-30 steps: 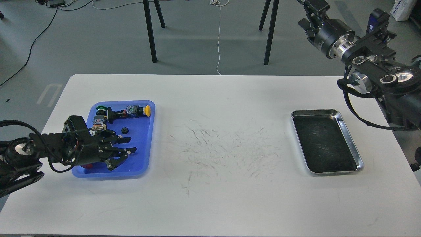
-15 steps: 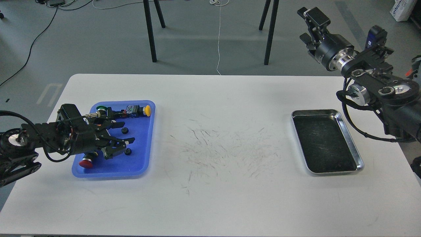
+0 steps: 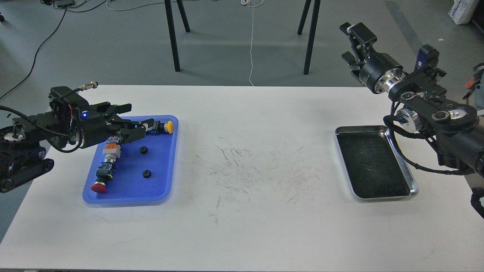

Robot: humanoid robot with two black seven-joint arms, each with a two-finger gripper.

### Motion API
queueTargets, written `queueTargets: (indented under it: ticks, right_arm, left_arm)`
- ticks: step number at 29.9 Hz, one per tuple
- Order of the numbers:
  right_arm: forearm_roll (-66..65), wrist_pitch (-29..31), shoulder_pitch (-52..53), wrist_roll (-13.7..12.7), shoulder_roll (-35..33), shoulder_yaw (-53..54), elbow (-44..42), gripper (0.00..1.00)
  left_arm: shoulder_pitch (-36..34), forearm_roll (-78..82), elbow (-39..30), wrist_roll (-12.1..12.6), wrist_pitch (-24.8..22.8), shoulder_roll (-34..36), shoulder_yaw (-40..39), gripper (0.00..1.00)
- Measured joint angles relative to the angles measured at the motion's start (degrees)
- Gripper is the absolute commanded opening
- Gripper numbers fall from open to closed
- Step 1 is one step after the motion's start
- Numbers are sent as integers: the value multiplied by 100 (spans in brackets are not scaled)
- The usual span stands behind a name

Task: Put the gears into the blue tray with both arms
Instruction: 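Raise the left arm up and away from the blue tray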

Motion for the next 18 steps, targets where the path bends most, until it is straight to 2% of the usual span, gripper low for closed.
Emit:
queueTargets:
  ticks: [7,18]
  right_arm:
    - [0,0,-129,0,-9,152,-18,99]
    - [8,14,-583,0,-5,628,18,99]
  left_arm:
    - [-59,-694,161,0,-49,-333,-278,99]
    - [-28,-2441,461,-2,-464,-820,-1021,99]
